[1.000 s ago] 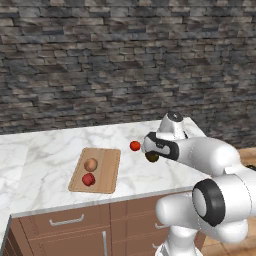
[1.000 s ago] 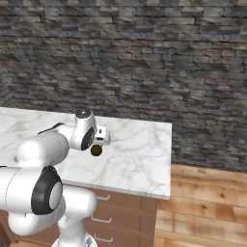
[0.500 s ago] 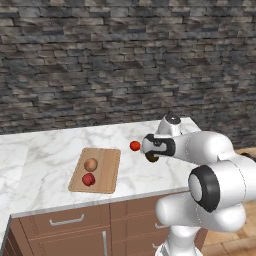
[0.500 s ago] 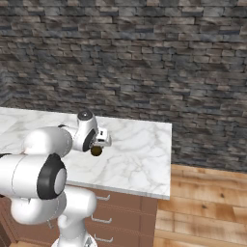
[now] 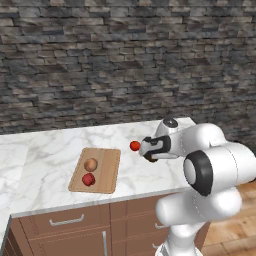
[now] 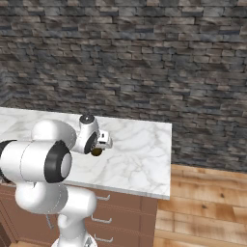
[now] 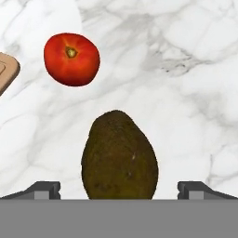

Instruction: Place the avocado, onion, tomato, and bell pepper on the cutting board.

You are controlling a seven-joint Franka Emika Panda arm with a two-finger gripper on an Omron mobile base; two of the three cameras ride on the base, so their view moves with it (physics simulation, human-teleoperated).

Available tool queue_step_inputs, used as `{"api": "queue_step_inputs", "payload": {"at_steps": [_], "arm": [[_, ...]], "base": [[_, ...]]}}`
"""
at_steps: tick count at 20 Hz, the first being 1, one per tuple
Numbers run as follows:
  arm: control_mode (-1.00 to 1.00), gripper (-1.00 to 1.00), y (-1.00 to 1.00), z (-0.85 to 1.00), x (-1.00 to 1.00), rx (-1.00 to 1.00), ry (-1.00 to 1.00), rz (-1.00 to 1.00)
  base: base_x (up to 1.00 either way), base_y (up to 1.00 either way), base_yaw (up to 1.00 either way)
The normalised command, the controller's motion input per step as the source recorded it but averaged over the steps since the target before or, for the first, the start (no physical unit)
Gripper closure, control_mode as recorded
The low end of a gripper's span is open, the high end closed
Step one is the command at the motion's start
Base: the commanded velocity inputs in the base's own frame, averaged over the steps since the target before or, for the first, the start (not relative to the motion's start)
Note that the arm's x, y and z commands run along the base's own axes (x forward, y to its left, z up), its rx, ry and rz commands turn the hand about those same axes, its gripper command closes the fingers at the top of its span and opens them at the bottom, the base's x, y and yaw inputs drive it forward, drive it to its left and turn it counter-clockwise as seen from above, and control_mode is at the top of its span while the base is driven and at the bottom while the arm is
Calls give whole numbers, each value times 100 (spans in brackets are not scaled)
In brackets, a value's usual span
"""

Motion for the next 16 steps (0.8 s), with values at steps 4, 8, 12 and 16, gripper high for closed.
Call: {"api": "queue_step_inputs", "payload": {"at_steps": [4,8,12,16], "arm": [[-100,-100,0,-21,14,0,0,0],[-100,-100,0,-16,15,0,0,0],[-100,-100,0,-16,15,-1,0,0],[-100,100,0,-19,16,-1,0,0]], "base": [[0,0,0],[0,0,0],[0,0,0],[0,0,0]]}}
